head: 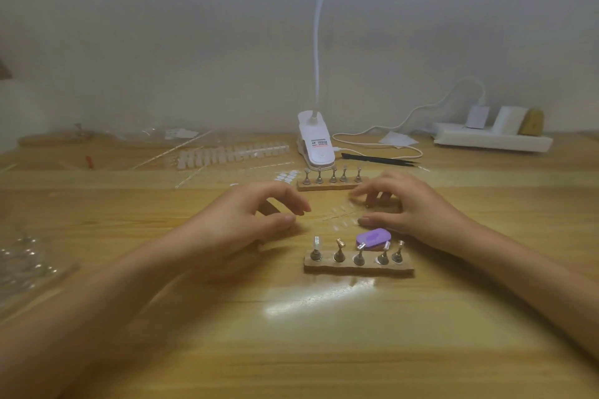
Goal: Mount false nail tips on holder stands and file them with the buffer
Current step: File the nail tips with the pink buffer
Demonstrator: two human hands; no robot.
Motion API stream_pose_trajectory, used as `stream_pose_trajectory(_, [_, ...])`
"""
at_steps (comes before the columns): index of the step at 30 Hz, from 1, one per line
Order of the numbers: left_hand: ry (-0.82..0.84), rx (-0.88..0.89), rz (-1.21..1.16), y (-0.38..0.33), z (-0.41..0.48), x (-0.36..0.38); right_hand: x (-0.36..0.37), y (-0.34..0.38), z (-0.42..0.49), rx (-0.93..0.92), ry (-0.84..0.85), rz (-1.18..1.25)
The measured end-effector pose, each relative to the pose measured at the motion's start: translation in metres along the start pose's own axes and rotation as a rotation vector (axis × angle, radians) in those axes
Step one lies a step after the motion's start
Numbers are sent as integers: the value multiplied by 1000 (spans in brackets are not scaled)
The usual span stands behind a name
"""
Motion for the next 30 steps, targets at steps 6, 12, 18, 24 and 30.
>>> stream_pose_trajectory(6, [44,3,170,-1,26,17,2,-3,1,23,-11,137])
stream_pose_trajectory(12, [-160,14,87,-7,49,33,0,0,-5,-79,-102,135])
stream_pose_trajectory(18, [-194,42,135,-4,51,35,-1,5,-6,-166,-115,40])
stream_pose_trajectory(24, [-299,366,321,-17,37,31,-1,9,-7,-212,-129,-3])
stream_pose_trajectory(30, [-416,522,295,-30,28,35,-8,11,-11,-268,-205,109])
Point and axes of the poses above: each hand's wrist, its own z-axis towards the middle knuckle, its own x-axis out of the palm, y = z × x, the point moved 4 cm from there along z, towards the middle knuckle, and after that the axes turned 7 degrees about -y, right-handed, at the moved point
